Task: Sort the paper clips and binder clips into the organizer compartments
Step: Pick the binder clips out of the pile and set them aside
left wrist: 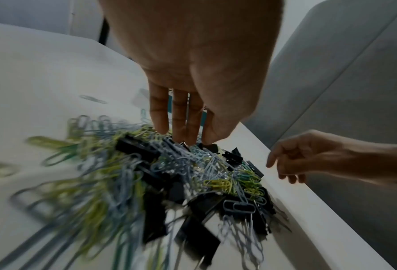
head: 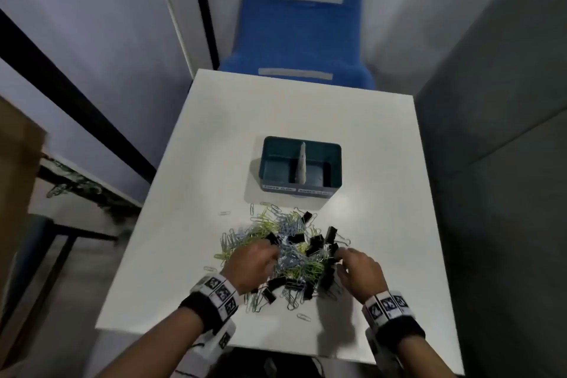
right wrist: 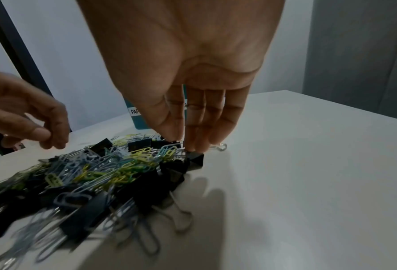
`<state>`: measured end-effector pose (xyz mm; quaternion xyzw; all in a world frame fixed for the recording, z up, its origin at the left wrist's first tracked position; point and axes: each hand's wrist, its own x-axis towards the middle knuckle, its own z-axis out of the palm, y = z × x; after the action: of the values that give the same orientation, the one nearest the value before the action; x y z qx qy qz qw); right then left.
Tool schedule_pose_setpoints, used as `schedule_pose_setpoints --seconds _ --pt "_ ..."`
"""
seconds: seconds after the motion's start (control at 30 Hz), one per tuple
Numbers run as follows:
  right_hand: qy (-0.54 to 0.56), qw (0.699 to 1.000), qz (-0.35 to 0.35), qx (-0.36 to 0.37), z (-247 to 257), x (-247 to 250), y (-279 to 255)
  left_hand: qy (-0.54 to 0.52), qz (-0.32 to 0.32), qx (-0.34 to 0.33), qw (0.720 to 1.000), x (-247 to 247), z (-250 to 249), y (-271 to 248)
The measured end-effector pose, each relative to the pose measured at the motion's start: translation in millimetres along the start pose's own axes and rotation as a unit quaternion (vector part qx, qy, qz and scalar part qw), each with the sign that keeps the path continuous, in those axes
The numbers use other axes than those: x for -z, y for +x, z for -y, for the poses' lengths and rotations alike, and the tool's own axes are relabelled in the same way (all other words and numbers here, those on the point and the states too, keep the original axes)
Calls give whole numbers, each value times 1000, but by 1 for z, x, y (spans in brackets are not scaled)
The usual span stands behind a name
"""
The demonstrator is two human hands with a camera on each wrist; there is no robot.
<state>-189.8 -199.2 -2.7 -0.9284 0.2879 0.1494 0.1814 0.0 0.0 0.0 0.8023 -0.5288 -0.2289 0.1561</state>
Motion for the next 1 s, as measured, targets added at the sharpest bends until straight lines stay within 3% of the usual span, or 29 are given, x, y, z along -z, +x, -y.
schedule_pose_setpoints --seconds 0.2,0.3,0.47,0.57,0.83,1.0 --pt "12 999 -40 -20 -3 10 33 33 -48 -22 998 -2 -22 72" --pt "17 999 -44 -20 -5 11 47 74 -58 0 996 -5 -28 103" --pt "-15 999 23 23 3 5 62 118 47 45 991 -21 -34 129" --pt "-22 999 15 28 9 -2 67 146 67 50 986 -31 -36 133" --pt "34 999 -41 -2 7 -13 80 123 11 31 992 -31 -32 142" --pt "181 976 -117 -22 3 -7 81 41 -60 21 997 -26 -22 134"
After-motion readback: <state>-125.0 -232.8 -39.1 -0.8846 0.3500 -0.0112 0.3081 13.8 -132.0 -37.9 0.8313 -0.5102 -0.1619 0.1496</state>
